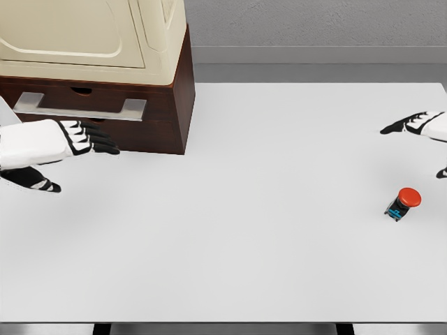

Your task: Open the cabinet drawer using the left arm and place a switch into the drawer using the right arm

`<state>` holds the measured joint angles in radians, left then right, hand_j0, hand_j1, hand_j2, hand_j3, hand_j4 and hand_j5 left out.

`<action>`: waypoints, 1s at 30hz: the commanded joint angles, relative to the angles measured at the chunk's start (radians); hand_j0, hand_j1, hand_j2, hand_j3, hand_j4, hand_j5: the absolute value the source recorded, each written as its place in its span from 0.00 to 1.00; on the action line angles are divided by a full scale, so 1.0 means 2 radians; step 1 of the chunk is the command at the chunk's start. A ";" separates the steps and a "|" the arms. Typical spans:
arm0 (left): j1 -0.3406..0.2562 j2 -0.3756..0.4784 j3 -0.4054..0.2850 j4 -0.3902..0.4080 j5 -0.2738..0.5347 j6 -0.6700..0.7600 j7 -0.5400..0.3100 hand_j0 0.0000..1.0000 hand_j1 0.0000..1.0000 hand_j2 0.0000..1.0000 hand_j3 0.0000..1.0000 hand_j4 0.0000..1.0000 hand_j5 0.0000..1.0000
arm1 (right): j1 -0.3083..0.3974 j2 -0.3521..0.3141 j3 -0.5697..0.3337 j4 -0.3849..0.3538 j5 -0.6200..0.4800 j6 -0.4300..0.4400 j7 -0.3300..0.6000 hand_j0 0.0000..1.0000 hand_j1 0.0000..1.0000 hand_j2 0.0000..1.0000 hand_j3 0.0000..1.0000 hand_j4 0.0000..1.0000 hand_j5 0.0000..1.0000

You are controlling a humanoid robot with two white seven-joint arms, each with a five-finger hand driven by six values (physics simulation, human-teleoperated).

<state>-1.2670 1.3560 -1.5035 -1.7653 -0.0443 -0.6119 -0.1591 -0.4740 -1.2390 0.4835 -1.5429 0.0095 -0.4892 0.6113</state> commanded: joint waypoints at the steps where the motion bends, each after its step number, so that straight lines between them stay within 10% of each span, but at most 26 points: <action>1: -0.003 -0.013 0.002 0.000 0.017 0.000 -0.028 1.00 1.00 1.00 1.00 1.00 1.00 | 0.000 -0.012 0.000 0.001 -0.002 0.001 0.000 1.00 1.00 1.00 1.00 1.00 1.00; 7: -0.035 -0.013 0.003 0.001 0.090 0.000 -0.140 1.00 1.00 1.00 1.00 1.00 1.00 | 0.018 -0.026 0.002 -0.003 -0.002 0.000 0.000 1.00 1.00 1.00 1.00 1.00 1.00; 13: -0.045 -0.015 0.026 0.001 0.135 0.000 -0.144 1.00 1.00 1.00 1.00 1.00 1.00 | 0.047 -0.027 0.002 -0.012 -0.002 -0.001 0.000 1.00 1.00 1.00 1.00 1.00 1.00; 15: -0.046 -0.015 0.032 0.001 0.136 0.000 -0.223 1.00 1.00 1.00 1.00 1.00 1.00 | 0.050 -0.026 0.001 -0.014 -0.002 0.000 0.000 1.00 1.00 1.00 1.00 1.00 1.00; 30: -0.039 -0.038 0.069 0.028 0.193 0.000 -0.210 1.00 1.00 1.00 1.00 1.00 1.00 | 0.062 -0.008 0.011 -0.026 -0.002 0.002 0.000 1.00 1.00 1.00 1.00 1.00 1.00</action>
<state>-1.3453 1.2823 -1.3762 -1.7282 0.3199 -0.6136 -0.5854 -0.3497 -1.2616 0.5047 -1.5941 0.0094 -0.4867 0.6112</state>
